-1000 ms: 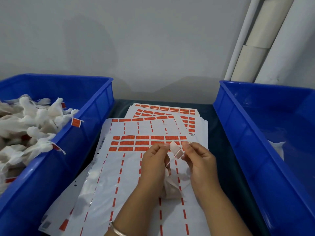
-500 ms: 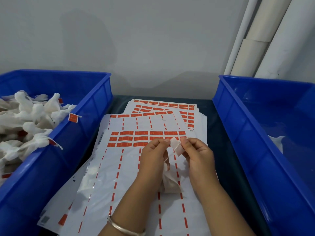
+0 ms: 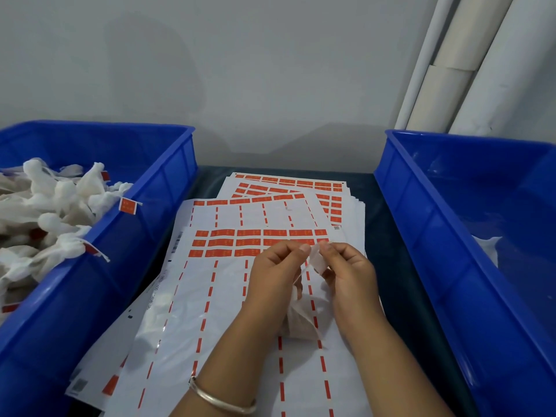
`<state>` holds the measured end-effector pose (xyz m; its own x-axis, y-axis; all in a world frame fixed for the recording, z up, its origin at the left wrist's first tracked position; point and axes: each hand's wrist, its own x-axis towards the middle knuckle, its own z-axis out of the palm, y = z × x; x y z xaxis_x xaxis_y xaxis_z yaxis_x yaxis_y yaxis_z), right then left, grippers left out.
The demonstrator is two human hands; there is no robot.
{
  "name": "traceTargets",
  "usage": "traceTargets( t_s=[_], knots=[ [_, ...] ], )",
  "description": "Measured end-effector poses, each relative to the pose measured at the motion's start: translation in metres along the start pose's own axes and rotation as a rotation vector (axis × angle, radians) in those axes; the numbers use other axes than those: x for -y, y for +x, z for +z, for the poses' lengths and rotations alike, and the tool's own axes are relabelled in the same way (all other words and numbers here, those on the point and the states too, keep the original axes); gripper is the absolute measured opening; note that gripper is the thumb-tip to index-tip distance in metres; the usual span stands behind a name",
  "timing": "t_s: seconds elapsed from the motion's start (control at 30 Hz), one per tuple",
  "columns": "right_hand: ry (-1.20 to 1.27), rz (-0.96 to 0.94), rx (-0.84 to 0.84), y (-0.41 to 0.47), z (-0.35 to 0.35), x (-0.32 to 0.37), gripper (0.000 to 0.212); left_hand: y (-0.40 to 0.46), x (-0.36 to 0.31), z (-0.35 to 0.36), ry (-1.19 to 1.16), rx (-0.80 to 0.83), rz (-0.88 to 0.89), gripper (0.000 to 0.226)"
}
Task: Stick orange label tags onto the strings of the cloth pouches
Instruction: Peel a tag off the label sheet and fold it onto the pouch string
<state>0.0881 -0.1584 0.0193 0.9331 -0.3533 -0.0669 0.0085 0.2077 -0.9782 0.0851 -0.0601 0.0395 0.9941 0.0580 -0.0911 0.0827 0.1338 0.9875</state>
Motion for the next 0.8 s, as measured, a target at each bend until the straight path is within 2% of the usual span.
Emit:
traceTargets(
  t_s=[0.3, 0.47, 0.8],
  knots=[
    [0.115, 0.05, 0.05, 0.0, -0.002, 0.003, 0.02, 0.001, 0.003, -0.001, 0.097, 0.098, 0.095, 0.014],
    [0.149, 0.096, 0.052, 0.004, -0.005, 0.001, 0.009, 0.0, 0.003, 0.001, 0.123, 0.121, 0.122, 0.016],
    [0.222, 0.131, 0.078, 0.006, -0.008, 0.002, 0.01, 0.005, 0.01, -0.001, 0.233, 0.174, 0.172, 0.014]
  ],
)
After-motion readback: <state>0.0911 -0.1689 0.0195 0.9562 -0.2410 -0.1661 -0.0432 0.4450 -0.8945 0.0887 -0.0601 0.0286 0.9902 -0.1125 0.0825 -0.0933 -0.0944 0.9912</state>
